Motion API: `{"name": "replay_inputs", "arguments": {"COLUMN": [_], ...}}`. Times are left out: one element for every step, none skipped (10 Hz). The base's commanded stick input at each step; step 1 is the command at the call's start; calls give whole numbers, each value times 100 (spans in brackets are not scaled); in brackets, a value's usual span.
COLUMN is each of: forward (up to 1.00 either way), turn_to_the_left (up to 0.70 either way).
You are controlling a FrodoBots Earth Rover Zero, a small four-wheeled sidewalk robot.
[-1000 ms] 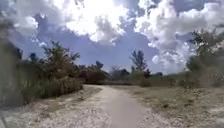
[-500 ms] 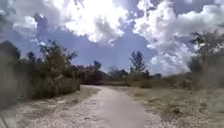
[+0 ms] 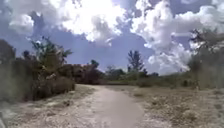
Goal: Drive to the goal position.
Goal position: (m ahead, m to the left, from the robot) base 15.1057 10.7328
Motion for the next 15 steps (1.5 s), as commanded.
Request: {"name": "replay_inputs", "arguments": {"forward": [70,70,70,70,70,70,70,70,70,70,70,70,70,70,70], "turn_to_the_left": [0,0,0,0,14,35,35,35,24,2,0,0,0,0,0]}}
